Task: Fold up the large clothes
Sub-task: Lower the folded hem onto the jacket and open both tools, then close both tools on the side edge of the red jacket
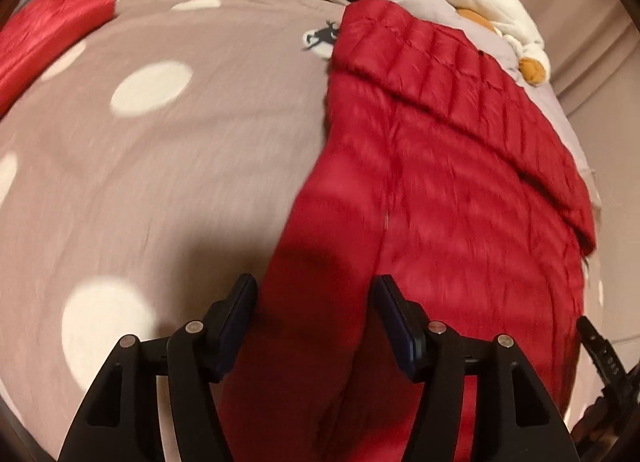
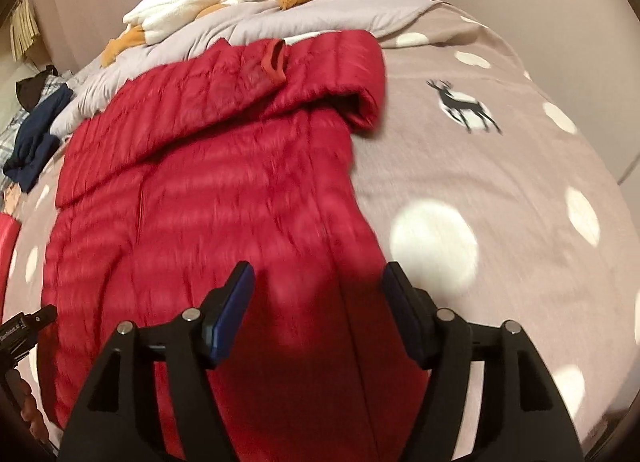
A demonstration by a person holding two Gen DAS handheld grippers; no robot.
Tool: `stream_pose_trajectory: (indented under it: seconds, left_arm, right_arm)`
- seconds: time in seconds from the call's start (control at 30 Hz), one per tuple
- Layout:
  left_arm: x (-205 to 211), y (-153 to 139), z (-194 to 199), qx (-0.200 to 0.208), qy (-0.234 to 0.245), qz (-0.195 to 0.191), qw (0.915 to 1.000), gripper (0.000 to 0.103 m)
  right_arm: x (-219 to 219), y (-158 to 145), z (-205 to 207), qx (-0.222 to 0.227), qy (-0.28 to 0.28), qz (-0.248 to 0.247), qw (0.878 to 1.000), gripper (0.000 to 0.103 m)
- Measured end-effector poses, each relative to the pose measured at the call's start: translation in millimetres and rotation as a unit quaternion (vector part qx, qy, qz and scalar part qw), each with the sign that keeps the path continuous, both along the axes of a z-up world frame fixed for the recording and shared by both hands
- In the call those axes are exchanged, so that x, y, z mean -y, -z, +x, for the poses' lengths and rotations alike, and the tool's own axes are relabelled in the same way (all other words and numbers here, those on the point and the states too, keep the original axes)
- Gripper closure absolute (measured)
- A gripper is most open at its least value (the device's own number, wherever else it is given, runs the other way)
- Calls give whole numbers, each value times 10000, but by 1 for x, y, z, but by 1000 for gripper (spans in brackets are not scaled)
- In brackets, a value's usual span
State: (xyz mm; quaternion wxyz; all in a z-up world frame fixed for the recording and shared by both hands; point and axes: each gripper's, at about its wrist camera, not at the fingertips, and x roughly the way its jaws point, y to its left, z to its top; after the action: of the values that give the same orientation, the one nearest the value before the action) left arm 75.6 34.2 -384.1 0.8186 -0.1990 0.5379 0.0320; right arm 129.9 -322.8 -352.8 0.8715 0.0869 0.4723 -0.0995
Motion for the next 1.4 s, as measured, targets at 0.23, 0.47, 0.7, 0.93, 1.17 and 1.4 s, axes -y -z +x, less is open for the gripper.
stream_pose_trajectory:
  seconds: [0.23, 0.47, 0.7, 0.93, 1.17, 1.4]
  left_arm:
    - [1, -6, -65, -20, -143, -388, 9991, 42]
    - [-2, -1, -80, 95, -466, -875, 9950, 46]
    - [8, -1, -62, -238, 283, -500, 9981, 51]
    - [27, 1, -77, 137, -87, 81, 9998, 53]
    - [19, 0, -76, 72, -346, -246, 9991, 76]
    - [28, -16, -77, 102, -132, -134, 9998, 87]
  right_arm:
    - [6, 26, -51, -78, 113, 311, 9994, 24]
    - [31, 33, -86, -198, 547, 935, 9939, 10]
    - [13, 45, -88, 24, 889, 736, 9933, 2]
    - [15, 48, -87, 12, 739, 616, 9954, 19]
    - [18, 42, -99, 169, 802, 1308, 9880, 80]
    - [17, 22, -110, 176, 886, 1581, 9833, 90]
